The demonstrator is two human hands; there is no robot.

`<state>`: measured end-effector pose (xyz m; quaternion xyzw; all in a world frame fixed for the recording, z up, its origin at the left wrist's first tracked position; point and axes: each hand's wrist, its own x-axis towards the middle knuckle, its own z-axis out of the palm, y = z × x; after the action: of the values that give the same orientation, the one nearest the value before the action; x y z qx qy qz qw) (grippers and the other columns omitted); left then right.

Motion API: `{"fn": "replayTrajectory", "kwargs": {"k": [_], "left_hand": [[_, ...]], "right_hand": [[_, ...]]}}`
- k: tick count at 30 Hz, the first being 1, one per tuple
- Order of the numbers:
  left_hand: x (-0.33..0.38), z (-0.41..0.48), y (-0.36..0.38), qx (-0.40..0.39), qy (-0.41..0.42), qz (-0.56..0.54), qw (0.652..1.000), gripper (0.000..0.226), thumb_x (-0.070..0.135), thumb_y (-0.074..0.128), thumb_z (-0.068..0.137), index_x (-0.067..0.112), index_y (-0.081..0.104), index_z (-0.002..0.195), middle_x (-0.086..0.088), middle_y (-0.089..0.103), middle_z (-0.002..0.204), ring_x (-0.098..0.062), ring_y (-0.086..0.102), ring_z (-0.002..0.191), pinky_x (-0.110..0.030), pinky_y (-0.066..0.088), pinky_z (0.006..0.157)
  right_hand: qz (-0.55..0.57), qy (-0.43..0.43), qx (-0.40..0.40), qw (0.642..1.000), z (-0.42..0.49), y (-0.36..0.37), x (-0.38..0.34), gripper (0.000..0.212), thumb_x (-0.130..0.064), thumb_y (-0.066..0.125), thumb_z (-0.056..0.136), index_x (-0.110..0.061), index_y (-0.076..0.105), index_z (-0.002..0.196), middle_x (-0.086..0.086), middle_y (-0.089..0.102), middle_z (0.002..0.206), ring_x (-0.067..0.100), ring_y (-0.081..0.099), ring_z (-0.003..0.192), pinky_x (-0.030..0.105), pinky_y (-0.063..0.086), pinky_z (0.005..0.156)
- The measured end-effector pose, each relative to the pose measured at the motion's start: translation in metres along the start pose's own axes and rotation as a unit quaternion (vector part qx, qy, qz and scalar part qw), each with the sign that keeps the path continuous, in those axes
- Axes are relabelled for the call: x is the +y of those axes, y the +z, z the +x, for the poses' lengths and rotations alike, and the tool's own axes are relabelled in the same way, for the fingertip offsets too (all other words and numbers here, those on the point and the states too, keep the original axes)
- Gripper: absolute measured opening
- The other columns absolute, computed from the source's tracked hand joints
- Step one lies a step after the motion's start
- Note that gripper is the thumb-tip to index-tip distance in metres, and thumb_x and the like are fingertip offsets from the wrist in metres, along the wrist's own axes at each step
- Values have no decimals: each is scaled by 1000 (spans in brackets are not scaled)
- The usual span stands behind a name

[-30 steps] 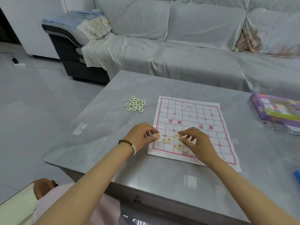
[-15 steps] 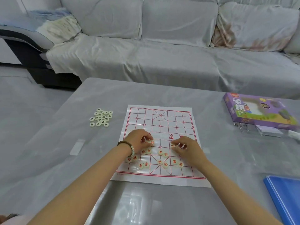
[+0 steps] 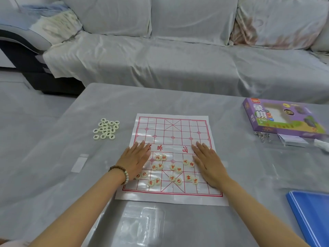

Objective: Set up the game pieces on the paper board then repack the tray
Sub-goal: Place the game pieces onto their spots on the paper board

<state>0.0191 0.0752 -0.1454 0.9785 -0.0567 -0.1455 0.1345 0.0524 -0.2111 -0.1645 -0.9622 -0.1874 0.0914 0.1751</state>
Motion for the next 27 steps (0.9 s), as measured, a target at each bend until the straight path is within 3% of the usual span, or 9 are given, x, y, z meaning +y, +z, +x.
{"fn": "replayTrajectory", "kwargs": {"k": [3, 5, 8, 10, 13, 16, 19, 23, 27], "left_hand": [[0, 3, 0, -10, -2, 46, 999, 51, 34, 6, 100, 22, -10, 147, 1, -16, 155, -17, -13, 143, -35, -4, 115], [-3, 6, -1, -5, 7, 52, 999, 56, 45, -2, 96, 22, -11, 147, 1, -17, 155, -17, -14, 143, -35, -4, 115], [-6, 6, 4, 2, 29, 43, 999, 111, 75, -39, 51, 25, -12, 146, 6, -21, 152, -14, -16, 142, -34, -7, 115], [-8, 7, 8, 9, 31, 35, 999, 122, 75, -44, 39, 26, -12, 146, 7, -21, 152, -14, -17, 141, -33, -8, 114], [-16, 6, 8, 32, 21, -8, 999, 116, 79, -37, 47, 28, -6, 147, 7, -14, 155, -12, -15, 142, -30, -8, 114], [-39, -3, -1, 86, 6, -36, 996, 106, 80, -25, 60, 27, 0, 148, 6, -6, 156, -13, -10, 143, -28, -7, 113], [-78, -11, -15, 130, -35, -62, 989, 86, 75, -4, 79, 25, 4, 148, 5, -3, 156, -13, -7, 143, -28, -4, 114], [-132, -15, -30, 143, -84, -50, 985, 64, 54, 17, 95, 22, 5, 149, 3, -1, 157, -14, -4, 144, -30, 0, 116], [-161, -9, -37, 107, -100, -41, 988, 57, 42, 19, 99, 21, 2, 149, 3, -5, 156, -13, -5, 144, -28, -1, 114]], "right_hand": [[-36, 20, 10, 999, -3, 7, -2, 94, -75, -31, 64, -33, -9, 145, -16, -17, 152, 4, -17, 141, 26, -12, 114], [-46, 29, 11, 998, -8, 9, -4, 90, -75, -32, 63, -34, -15, 142, -15, -20, 151, 6, -19, 141, 26, -13, 114], [-43, 31, 15, 998, -9, 12, -3, 86, -75, -31, 64, -36, -16, 139, -14, -18, 153, 6, -20, 141, 27, -13, 114], [-45, 30, 19, 998, -9, 11, -3, 88, -76, -30, 65, -36, -14, 142, -13, -16, 155, 6, -19, 141, 28, -12, 115], [-35, 35, 19, 999, -9, 6, -7, 88, -73, -23, 72, -31, -5, 148, -15, -14, 154, 6, -14, 143, 27, -11, 114], [3, 47, 29, 998, 2, -3, -28, 63, -59, 5, 93, -30, 6, 149, -15, -4, 156, 9, -2, 145, 28, -3, 115], [60, 23, 42, 997, 28, -6, -72, 55, -49, 29, 96, -33, 16, 147, -12, 7, 157, 11, 9, 144, 32, 10, 115], [113, -83, 24, 990, 73, 12, -149, 54, -45, 34, 98, -30, 19, 147, -11, 10, 157, 8, 9, 144, 28, 10, 114], [81, -153, -13, 985, 113, 39, -208, 53, -34, 34, 101, -17, 20, 149, -1, 14, 157, 13, 10, 144, 23, 5, 114]]}}
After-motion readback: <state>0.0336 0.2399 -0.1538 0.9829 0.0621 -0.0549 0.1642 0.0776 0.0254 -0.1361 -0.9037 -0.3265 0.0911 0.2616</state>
